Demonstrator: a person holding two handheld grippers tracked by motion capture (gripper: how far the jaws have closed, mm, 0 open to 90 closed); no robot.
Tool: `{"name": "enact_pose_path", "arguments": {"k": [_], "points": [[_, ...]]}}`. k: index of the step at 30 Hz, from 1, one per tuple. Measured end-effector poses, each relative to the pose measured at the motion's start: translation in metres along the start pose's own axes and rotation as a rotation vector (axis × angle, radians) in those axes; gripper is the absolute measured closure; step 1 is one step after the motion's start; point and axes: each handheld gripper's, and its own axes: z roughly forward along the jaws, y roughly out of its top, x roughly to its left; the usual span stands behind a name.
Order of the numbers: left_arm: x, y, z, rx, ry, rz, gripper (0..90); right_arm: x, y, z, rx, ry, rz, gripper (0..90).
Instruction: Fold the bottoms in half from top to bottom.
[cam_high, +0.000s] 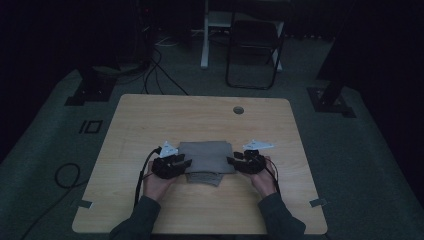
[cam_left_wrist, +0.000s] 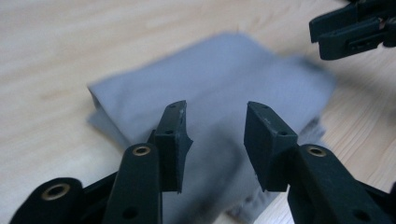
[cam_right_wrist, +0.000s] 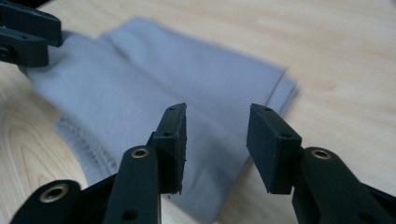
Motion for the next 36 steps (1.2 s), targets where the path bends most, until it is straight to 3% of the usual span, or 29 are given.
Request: {"name": "enact_pose_path", "arguments": {"k": [4,5,7,8,12,13,15,17,20,22,24,25,28,30,36], "points": [[-0.003,-0.008,0.006,0.019,-0.013,-0.002,58.2,0.003,-0.007,0.010,0.053,0.002,-0.008,55.0],[-0.005,-0.010,0.007,0.025,-0.011,0.006,58.1,0.006,-0.011,0.014,0.069,0.026,0.007,54.6],[-0.009,-0.013,0.010,0.041,0.004,0.023,58.2,0.008,-0.012,0.016,0.081,0.027,0.001,54.5],[-0.010,-0.016,0.014,0.053,0.016,0.034,58.2,0.011,-0.013,0.021,0.117,0.017,-0.015,53.6],[-0.010,-0.016,0.018,0.049,0.035,0.033,58.4,0.010,-0.010,0.028,0.116,-0.016,-0.009,54.6],[-0.008,-0.014,0.024,0.046,0.063,0.042,58.6,0.009,-0.009,0.030,0.114,-0.023,-0.013,55.3],[-0.007,-0.013,0.028,0.046,0.080,0.044,58.8,0.008,-0.007,0.033,0.112,-0.034,-0.009,56.1],[-0.004,-0.008,0.036,0.040,0.118,0.044,59.7,0.006,-0.003,0.039,0.103,-0.055,0.000,59.4],[0.008,0.006,0.054,0.052,0.182,0.035,66.1,0.002,0.010,0.054,0.093,-0.098,0.004,74.0],[0.011,0.009,0.058,0.051,0.194,0.033,68.3,0.001,0.013,0.058,0.094,-0.114,0.001,79.0],[0.015,0.016,0.062,0.052,0.218,0.020,77.5,0.000,0.019,0.065,0.095,-0.151,-0.004,84.3],[0.017,0.019,0.063,0.053,0.219,0.014,82.7,-0.003,0.023,0.069,0.091,-0.179,-0.003,86.4],[0.019,0.023,0.059,0.046,0.205,0.001,85.2,-0.004,0.025,0.070,0.088,-0.187,-0.004,86.7],[0.013,0.021,0.034,-0.030,0.151,-0.002,86.1,0.001,0.024,0.056,0.043,-0.182,-0.017,87.1],[0.006,0.013,0.010,-0.078,0.099,0.008,85.1,0.011,0.017,0.025,-0.015,-0.136,-0.092,86.4]]}}
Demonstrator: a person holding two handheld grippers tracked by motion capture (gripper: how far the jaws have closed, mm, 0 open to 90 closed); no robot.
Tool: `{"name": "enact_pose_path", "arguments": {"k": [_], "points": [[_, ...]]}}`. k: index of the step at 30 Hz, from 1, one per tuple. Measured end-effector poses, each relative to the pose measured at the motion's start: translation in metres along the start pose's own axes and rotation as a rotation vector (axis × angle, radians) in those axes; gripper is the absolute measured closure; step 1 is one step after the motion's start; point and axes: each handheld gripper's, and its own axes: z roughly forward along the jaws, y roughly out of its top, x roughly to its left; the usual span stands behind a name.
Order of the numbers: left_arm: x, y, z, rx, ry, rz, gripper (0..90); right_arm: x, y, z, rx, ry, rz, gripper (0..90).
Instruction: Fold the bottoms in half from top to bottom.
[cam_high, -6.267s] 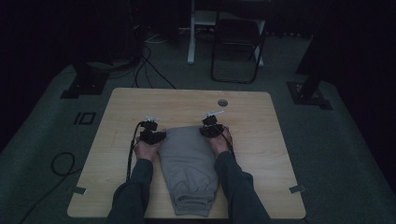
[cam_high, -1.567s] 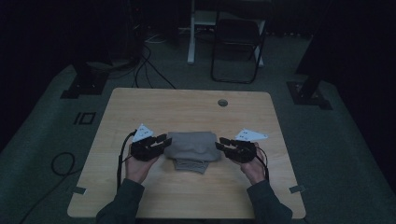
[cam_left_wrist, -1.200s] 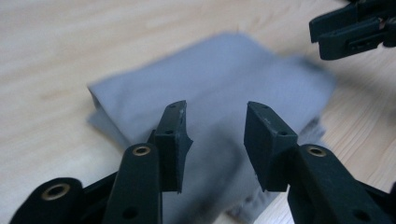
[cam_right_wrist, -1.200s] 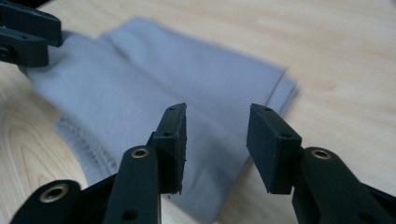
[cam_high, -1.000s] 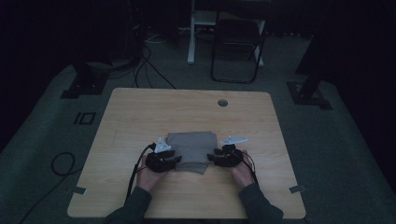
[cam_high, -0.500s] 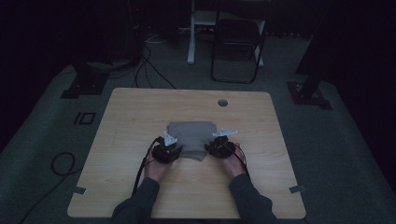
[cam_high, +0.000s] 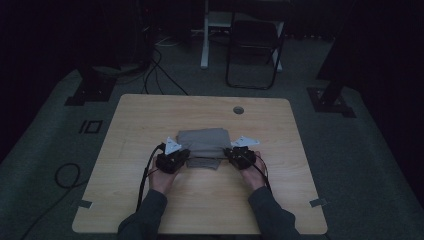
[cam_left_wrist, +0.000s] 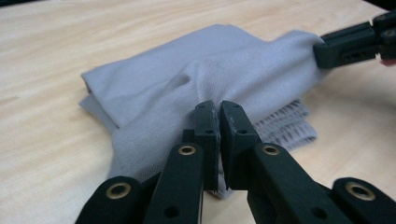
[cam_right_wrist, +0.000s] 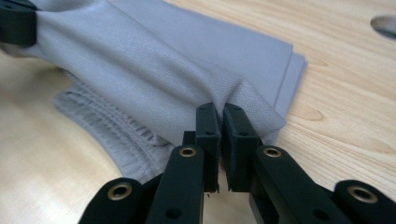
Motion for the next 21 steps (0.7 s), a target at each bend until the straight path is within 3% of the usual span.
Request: {"name": "enact_pose_path", "arguments": {"k": [3,5,7,8,10,11,12,16,18,19,21], "points": [[-0.005,-0.010,-0.004,0.038,-0.044,0.010,82.3,0.002,-0.004,-0.006,0.008,0.016,-0.015,86.1],[-0.009,-0.020,-0.003,0.094,-0.050,0.030,78.2,0.002,-0.013,-0.006,0.105,0.106,-0.045,79.7],[-0.010,-0.026,-0.001,0.131,-0.060,0.046,76.8,0.002,-0.016,-0.006,0.128,0.123,-0.063,76.2],[-0.009,-0.029,-0.001,0.143,-0.063,0.048,72.0,0.001,-0.019,-0.008,0.126,0.127,-0.086,68.4],[-0.008,-0.029,-0.005,0.106,-0.073,0.033,70.1,0.000,-0.018,-0.010,0.108,0.122,-0.073,64.9],[-0.007,-0.027,-0.009,0.079,-0.075,0.025,66.5,-0.004,-0.013,-0.014,0.058,0.093,-0.036,62.3],[-0.007,-0.024,-0.011,0.057,-0.075,0.031,65.0,-0.006,-0.011,-0.015,0.043,0.085,-0.018,62.3],[-0.003,-0.006,-0.023,-0.059,-0.060,0.027,62.3,-0.011,0.003,-0.013,0.008,0.041,0.027,62.1],[-0.002,0.000,-0.024,-0.071,-0.048,0.020,61.1,-0.012,0.006,-0.011,0.001,0.027,0.037,62.1],[0.002,0.007,-0.021,-0.065,-0.016,-0.005,61.0,-0.013,0.015,-0.002,0.000,0.006,0.066,62.5],[0.006,0.011,-0.012,-0.019,0.003,-0.031,60.8,-0.012,0.018,0.005,0.017,0.006,0.076,62.2]]}}
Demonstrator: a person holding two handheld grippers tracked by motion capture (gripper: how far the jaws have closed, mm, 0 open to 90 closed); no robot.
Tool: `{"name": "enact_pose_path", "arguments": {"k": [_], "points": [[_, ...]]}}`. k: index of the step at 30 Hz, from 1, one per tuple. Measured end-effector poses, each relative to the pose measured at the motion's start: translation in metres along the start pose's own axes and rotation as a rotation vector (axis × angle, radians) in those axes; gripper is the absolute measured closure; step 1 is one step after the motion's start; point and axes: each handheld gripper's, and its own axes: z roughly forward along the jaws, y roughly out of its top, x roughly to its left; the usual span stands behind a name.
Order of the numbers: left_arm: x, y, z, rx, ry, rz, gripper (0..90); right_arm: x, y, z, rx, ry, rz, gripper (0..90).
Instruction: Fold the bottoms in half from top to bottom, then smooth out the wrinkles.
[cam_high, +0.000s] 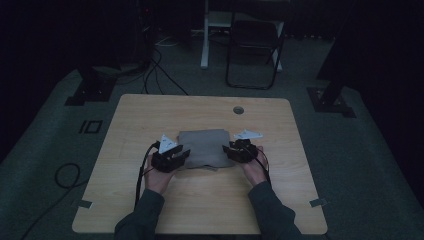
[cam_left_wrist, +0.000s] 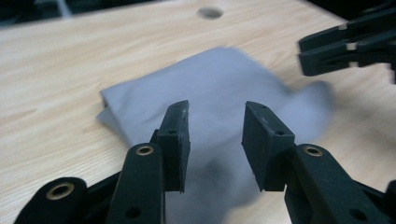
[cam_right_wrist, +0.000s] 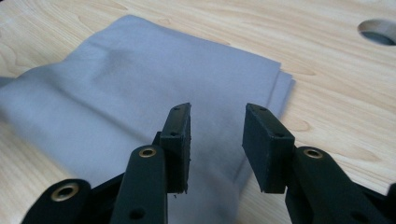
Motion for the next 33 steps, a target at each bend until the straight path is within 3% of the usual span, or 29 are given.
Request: {"name": "enact_pose_path", "arguments": {"k": [2,4,9,12,14,33], "points": [[0.002,-0.003,0.009,0.043,0.009,-0.015,60.8,0.001,0.000,0.002,0.010,0.002,-0.002,61.9],[-0.001,-0.017,0.018,0.098,0.003,-0.005,60.1,0.007,-0.007,0.006,0.034,0.013,-0.019,60.3],[-0.004,-0.036,0.022,0.132,0.001,0.003,58.3,0.014,-0.025,0.007,0.066,0.045,-0.036,58.2],[-0.005,-0.046,0.024,0.148,0.007,0.004,58.2,0.021,-0.041,0.012,0.104,0.034,-0.077,57.0],[-0.004,-0.048,0.026,0.158,0.010,0.021,58.1,0.021,-0.043,0.012,0.104,0.029,-0.076,56.9],[0.013,-0.049,0.034,0.143,0.024,-0.016,58.0,0.022,-0.040,0.021,0.099,0.016,-0.095,56.5]]}}
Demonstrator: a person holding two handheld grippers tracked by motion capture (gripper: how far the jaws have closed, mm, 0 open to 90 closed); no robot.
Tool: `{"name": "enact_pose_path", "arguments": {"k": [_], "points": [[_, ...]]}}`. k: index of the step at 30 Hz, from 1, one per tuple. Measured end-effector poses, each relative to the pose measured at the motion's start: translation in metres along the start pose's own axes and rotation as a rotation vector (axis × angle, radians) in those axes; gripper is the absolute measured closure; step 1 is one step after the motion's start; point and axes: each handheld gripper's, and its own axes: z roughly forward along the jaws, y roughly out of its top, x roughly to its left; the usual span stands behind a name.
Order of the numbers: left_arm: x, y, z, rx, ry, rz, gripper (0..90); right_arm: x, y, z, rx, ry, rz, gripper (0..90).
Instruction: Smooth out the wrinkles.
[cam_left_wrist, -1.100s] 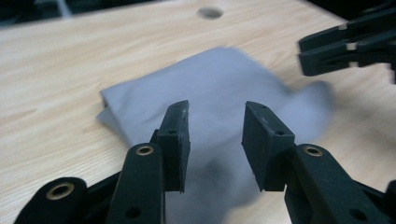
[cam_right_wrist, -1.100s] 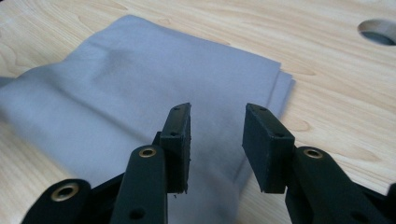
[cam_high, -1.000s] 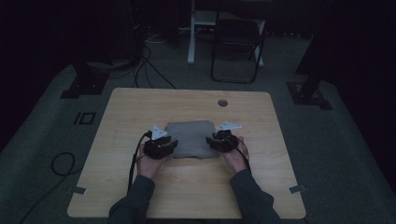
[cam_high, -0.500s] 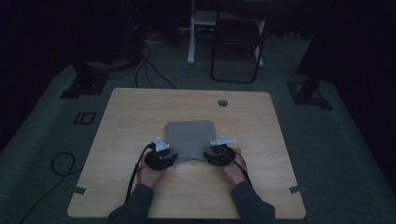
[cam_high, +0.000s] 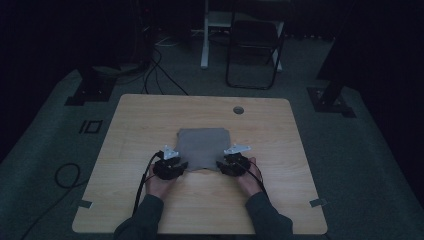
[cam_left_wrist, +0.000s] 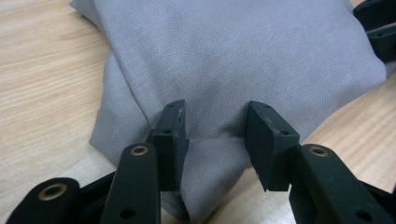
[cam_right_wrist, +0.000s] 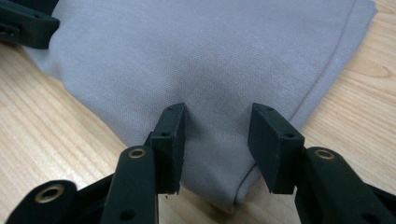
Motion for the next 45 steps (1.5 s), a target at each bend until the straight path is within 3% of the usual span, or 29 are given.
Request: {"name": "enact_pose_path", "arguments": {"k": [8,19,23,26,29,31,32,35,37,39,41,45], "points": [[0.006,0.009,0.009,0.000,0.010,-0.011,58.0,-0.004,0.005,0.006,-0.007,-0.017,-0.003,56.6],[0.005,0.021,0.024,-0.005,0.022,-0.014,58.2,-0.018,0.009,0.010,-0.009,-0.043,0.014,56.7],[0.003,0.018,0.021,-0.002,0.005,0.005,58.0,-0.022,0.006,0.007,-0.006,-0.052,0.005,56.7],[0.001,0.010,0.010,-0.005,0.003,0.046,57.2,-0.027,0.000,0.001,-0.009,-0.058,-0.002,56.7],[0.005,0.002,0.001,-0.001,0.012,0.060,54.8,-0.034,-0.004,-0.003,-0.008,-0.048,0.031,56.2],[0.010,-0.005,-0.007,-0.025,0.026,0.054,54.9,-0.037,-0.007,-0.005,-0.012,-0.040,0.048,56.2],[0.014,-0.007,-0.011,-0.032,0.028,0.049,55.1,-0.040,-0.010,-0.008,-0.019,-0.021,0.087,56.8],[0.022,-0.009,-0.024,-0.052,0.054,0.021,55.1,-0.042,-0.015,-0.014,-0.044,-0.021,0.109,56.7],[0.027,-0.010,-0.029,-0.054,0.061,0.009,55.0,-0.045,-0.022,-0.026,-0.078,-0.034,0.133,56.0],[0.032,-0.014,-0.031,-0.044,0.071,-0.004,55.0,-0.046,-0.025,-0.030,-0.080,-0.044,0.130,55.3],[0.040,-0.021,-0.033,-0.030,0.081,-0.051,55.0,-0.050,-0.035,-0.043,-0.088,-0.072,0.134,54.7],[0.046,-0.025,-0.036,-0.028,0.101,-0.082,55.0,-0.056,-0.040,-0.051,-0.095,-0.099,0.144,53.8]]}}
